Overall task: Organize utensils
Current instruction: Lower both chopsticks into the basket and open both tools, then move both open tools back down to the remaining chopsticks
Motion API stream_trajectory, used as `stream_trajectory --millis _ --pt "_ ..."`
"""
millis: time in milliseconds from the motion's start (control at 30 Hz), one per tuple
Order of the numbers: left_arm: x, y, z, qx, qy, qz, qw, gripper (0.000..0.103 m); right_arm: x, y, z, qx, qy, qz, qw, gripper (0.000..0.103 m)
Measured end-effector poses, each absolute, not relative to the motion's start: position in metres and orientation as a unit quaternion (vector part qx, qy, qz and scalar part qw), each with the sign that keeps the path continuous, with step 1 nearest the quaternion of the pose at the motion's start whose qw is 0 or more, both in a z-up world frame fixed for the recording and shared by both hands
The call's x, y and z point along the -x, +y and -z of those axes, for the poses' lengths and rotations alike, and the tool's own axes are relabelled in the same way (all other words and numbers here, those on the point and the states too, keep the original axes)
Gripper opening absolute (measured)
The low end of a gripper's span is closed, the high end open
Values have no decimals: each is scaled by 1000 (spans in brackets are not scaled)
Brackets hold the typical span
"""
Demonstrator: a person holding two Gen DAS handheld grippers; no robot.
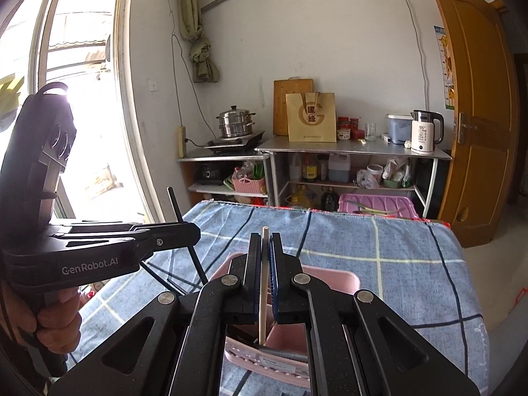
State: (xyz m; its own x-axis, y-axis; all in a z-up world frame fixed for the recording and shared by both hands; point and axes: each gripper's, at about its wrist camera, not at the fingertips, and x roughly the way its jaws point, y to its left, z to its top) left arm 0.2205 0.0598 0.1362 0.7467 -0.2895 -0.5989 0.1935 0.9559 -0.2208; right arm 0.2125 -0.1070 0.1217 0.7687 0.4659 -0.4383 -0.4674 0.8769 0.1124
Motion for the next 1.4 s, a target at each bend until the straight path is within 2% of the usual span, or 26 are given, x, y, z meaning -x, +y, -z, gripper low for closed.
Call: stream_trajectory --millis 567,667,733,867,933,1100,1400 --pt "-211 68 -125 72 333 114 933 7 -210 -104 -111 21 260 -242 935 5" --pt "-206 68 -128 69 324 111 937 14 -208 -106 -114 21 258 -241 936 7" --pt "-203 68 -131 69 318 111 939 24 -205 -107 -116 21 255 -240 937 9" --pt "-194 70 -136 65 306 106 944 28 -198 -110 -120 21 247 -238 939 11" --pt "-189 71 -139 62 298 103 947 34 -194 -113 -122 20 242 -239 940 12" --pt "-176 72 -146 56 281 93 954 37 -180 -125 -127 11 229 -234 945 23" --pt "-144 73 -155 49 246 79 965 43 -152 -148 -137 1 201 -227 953 24"
